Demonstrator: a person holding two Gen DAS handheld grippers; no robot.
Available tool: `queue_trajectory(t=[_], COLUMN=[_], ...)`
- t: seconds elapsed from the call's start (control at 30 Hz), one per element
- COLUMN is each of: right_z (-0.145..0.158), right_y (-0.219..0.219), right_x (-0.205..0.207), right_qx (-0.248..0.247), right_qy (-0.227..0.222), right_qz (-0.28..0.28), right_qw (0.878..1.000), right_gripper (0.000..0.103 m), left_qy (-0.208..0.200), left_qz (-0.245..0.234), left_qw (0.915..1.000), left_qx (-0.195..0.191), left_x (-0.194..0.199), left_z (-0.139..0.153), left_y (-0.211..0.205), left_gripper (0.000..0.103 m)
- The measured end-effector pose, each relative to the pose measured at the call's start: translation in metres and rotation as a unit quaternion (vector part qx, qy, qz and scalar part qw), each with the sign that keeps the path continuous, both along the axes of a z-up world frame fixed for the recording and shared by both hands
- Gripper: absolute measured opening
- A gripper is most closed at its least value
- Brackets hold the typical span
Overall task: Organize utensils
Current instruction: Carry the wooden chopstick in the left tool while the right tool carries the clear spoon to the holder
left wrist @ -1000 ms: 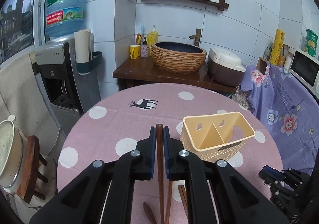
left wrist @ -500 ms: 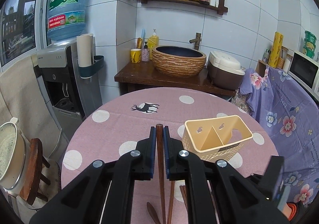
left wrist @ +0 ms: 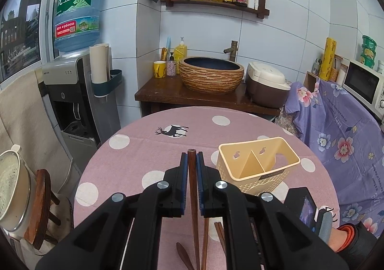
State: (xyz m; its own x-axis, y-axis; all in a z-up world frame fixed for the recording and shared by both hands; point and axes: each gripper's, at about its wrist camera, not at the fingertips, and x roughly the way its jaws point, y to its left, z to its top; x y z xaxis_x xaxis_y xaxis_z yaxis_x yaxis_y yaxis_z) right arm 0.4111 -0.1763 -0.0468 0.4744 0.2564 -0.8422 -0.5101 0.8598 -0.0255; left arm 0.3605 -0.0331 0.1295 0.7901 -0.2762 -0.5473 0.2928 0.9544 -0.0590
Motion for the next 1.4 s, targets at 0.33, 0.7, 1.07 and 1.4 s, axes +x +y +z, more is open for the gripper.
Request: queue_trajectory(t=[0.33, 0.7, 1.07, 1.4], right_z=[0.019, 0.104, 0.119, 0.107], right_y=[-0.005, -0.060, -0.093, -0.096], right_x=[-0.002, -0.071, -0.094, -0.093], right_qx=[0.045, 0.197, 0.287, 0.276], right_qy=[-0.016, -0.126, -0.141, -0.159], right_qz=[-0.016, -0.100, -0.146, -0.175], right_qw=[0.999, 0.967, 0.936, 0.931], right_gripper=[0.037, 0.037, 0.037, 0.038], left_qy=[-0.007, -0.016, -0.022, -0.023], left_qz=[-0.003, -0.007, -0.004, -0.005], left_qw=[1.0000, 0.9998, 0.9997, 0.9997], left_qx=[-0.001, -0.007, -0.005, -0.004], left_x=[-0.008, -0.020, -0.028, -0.031], left_z=[0.002, 0.005, 0.007, 0.008], left_y=[0.001, 0.005, 0.006, 0.004], left_gripper=[0.008, 0.008, 0.008, 0.008])
